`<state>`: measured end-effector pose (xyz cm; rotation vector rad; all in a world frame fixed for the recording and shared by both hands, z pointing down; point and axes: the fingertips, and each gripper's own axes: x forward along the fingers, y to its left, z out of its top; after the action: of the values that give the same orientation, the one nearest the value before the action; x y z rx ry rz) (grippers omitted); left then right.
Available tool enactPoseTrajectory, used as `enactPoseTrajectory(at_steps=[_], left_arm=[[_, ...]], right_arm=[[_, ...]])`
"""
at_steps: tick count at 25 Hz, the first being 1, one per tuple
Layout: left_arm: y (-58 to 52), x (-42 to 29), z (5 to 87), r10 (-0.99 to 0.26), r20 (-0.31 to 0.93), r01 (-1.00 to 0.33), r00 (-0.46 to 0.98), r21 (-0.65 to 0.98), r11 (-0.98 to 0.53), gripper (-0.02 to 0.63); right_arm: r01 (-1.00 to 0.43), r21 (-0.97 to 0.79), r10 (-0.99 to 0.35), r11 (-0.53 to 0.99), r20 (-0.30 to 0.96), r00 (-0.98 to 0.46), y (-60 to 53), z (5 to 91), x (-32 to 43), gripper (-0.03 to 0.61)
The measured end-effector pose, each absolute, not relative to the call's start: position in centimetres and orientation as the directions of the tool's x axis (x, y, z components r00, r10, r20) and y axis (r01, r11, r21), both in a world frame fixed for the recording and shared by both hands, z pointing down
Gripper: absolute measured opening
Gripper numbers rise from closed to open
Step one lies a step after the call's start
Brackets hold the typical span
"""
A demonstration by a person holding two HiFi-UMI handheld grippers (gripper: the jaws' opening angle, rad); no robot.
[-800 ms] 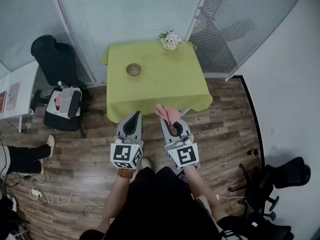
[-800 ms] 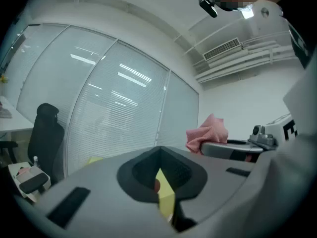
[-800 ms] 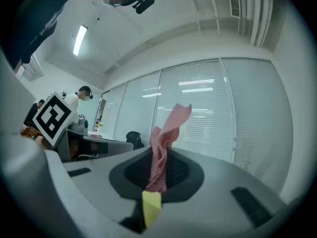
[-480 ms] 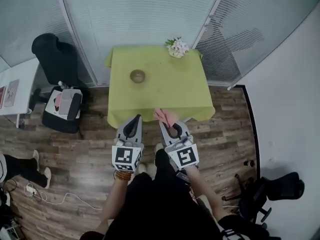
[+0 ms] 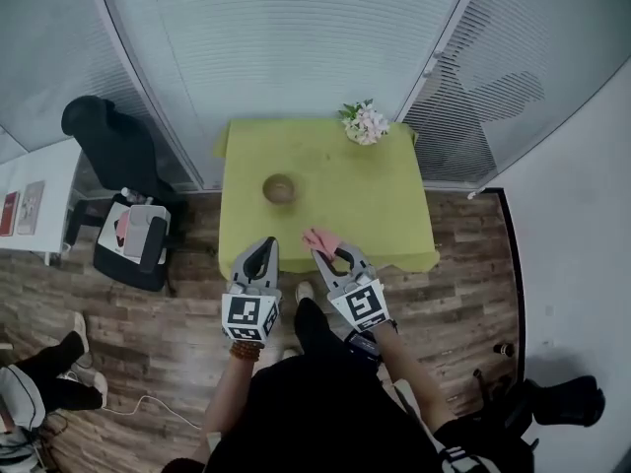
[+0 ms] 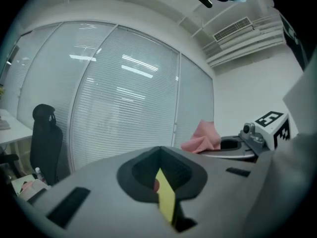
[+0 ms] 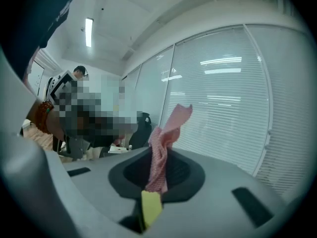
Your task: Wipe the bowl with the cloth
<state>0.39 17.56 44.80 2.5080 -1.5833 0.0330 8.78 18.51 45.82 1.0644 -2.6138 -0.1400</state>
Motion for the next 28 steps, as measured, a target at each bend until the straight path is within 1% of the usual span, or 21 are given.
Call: enactPoseTrajectory(at_steps=[3,5,9,11,13,17,21,24,26,28], left_arm=[[13.5,0.5,45.2,-0.893,0.145,-0.904,0.426,0.114,-0.412,0.008],[11.2,0.5,45.7,-0.894,0.165,-0.909,0.417,0.098,-0.405,0.008],[7.0,1.2,47.7,-0.887,0.243,-0.912,0.393,-0.016,-0.409,0.008],[5.5,1.1,49.2,-0.88,0.28,-0.913,0.383,-0.031,-0.407,0.008],[4.2,0.3,50.9,-0.874,0.315,-0.917,0.371,-0.023,-0.398,0.008],[2.7,-0.9,54.5,-0.846,0.386,-0.915,0.368,-0.012,-0.403,0.008],[0.5,-2.1,57.5,-0.816,0.438,-0.912,0.378,0.027,-0.409,0.008],[-0.9,-3.2,59.8,-0.796,0.454,-0.907,0.401,0.071,-0.416,0.008],[-1.7,-3.8,61.5,-0.772,0.475,-0.899,0.422,0.108,-0.424,0.008],[-2.4,-4.4,63.3,-0.747,0.499,-0.891,0.44,0.141,-0.431,0.009]], right_arm=[[-0.642,0.194,-0.669,0.742,0.276,-0.69,14.1,47.0,9.6,0.034],[-0.628,0.143,-0.64,0.765,0.288,-0.713,11.6,48.0,10.0,0.035],[-0.535,0.089,-0.53,0.841,0.335,-0.779,7.6,50.7,9.6,0.04],[-0.501,0.09,-0.497,0.861,0.366,-0.787,5.7,52.7,9.1,0.041],[-0.469,0.094,-0.465,0.878,0.398,-0.791,4.0,54.5,8.1,0.044],[-0.403,0.079,-0.385,0.912,0.504,-0.773,2.1,58.6,6.7,0.052],[-0.369,0.06,-0.331,0.928,0.587,-0.738,-1.0,62.7,5.4,0.058],[-0.347,0.016,-0.273,0.938,0.652,-0.707,-2.8,65.7,3.9,0.072],[-0.336,-0.017,-0.23,0.942,0.694,-0.682,-3.6,67.7,2.9,0.098],[-0.338,-0.033,-0.205,0.941,0.739,-0.642,-4.4,69.6,2.2,0.104]])
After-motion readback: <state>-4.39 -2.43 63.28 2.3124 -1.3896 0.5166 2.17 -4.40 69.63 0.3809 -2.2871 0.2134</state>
